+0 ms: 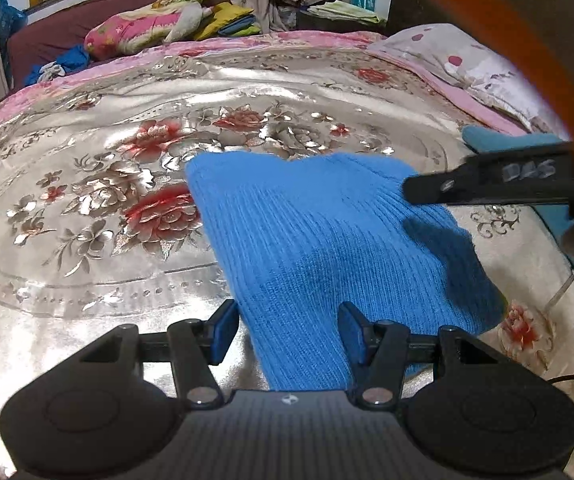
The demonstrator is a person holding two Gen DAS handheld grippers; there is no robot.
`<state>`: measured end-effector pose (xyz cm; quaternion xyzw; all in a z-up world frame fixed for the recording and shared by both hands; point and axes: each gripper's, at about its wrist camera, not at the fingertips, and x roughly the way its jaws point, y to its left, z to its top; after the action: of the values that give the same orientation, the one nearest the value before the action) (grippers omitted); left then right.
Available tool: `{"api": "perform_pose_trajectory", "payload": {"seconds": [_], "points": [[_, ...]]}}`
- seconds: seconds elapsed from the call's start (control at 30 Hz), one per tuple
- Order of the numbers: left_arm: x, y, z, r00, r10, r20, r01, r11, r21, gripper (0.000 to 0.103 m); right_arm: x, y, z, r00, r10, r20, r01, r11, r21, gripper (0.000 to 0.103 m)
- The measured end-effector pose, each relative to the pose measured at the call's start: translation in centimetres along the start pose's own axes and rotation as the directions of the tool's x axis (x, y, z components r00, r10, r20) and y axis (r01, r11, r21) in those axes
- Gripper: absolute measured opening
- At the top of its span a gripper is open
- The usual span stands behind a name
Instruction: Fold small clothes
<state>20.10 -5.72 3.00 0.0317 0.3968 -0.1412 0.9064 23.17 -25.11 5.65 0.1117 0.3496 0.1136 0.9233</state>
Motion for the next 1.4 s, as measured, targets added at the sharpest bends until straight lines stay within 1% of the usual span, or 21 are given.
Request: {"api": "perform_pose_trajectory", "payload": {"seconds": [0.03,0.1,0.17,0.27,0.37,0.43,0.6,0.7,0.9,1.27,1.4], "points": [[0.0,0.0,0.0,1.000,0.002,-0.002,-0.002,1.000,-0.002,0.059,0.7,0.1,-0.1,1.000,-0.006,-0.019,0.006,1.000,-0.008,0.041],[-0.1,-0.1,0.1,1.000,0.003,-0.005,-0.003,1.000,-0.008,0.059,1.9,0.1,-0.5,0.997,-0.055,-0.054,0.054,0.998,-0.020,0.041],[-0.3,-0.2,0.2,1.000,0.005,-0.005,-0.005,1.000,-0.010,0.059,2.2,-0.1,-0.8,0.995,-0.073,-0.068,0.072,0.997,-0.018,0.041],[-0.7,-0.3,0.1,1.000,0.012,-0.002,-0.012,1.000,-0.009,0.060,1.1,-0.1,-0.8,0.996,-0.069,-0.062,0.069,0.998,-0.003,0.041],[-1.1,-0.5,0.0,1.000,0.018,-0.006,-0.018,1.000,-0.014,0.060,-0.8,0.2,-1.1,0.998,-0.052,-0.045,0.052,0.999,-0.017,0.041],[-1.4,-0.8,0.0,1.000,0.025,-0.006,-0.025,1.000,-0.014,0.064,-2.1,0.5,-1.4,0.999,-0.042,-0.034,0.041,0.999,-0.029,0.041],[-2.4,-1.4,-0.3,0.999,0.032,0.002,-0.032,0.999,-0.012,0.067,-3.6,1.2,-2.1,0.998,-0.057,-0.036,0.055,0.997,-0.046,0.043],[-2.8,-1.6,-0.4,0.999,0.044,0.004,-0.044,0.999,-0.009,0.069,-3.6,0.9,-2.5,0.997,-0.069,-0.043,0.068,0.997,-0.038,0.043],[-2.7,-1.8,-0.6,0.999,0.047,-0.003,-0.047,0.999,-0.010,0.069,-3.2,0.2,-3.0,0.995,-0.074,-0.072,0.073,0.997,-0.015,0.043],[-1.2,-1.4,-0.7,0.999,0.037,-0.031,-0.038,0.999,-0.019,0.069,-2.0,-1.0,-2.8,0.995,-0.051,-0.089,0.056,0.997,0.050,0.043],[-0.8,-1.4,-0.8,0.999,0.036,-0.041,-0.036,0.999,-0.015,0.069,-1.6,-1.1,-2.7,0.994,-0.052,-0.091,0.057,0.997,0.057,0.043]]}}
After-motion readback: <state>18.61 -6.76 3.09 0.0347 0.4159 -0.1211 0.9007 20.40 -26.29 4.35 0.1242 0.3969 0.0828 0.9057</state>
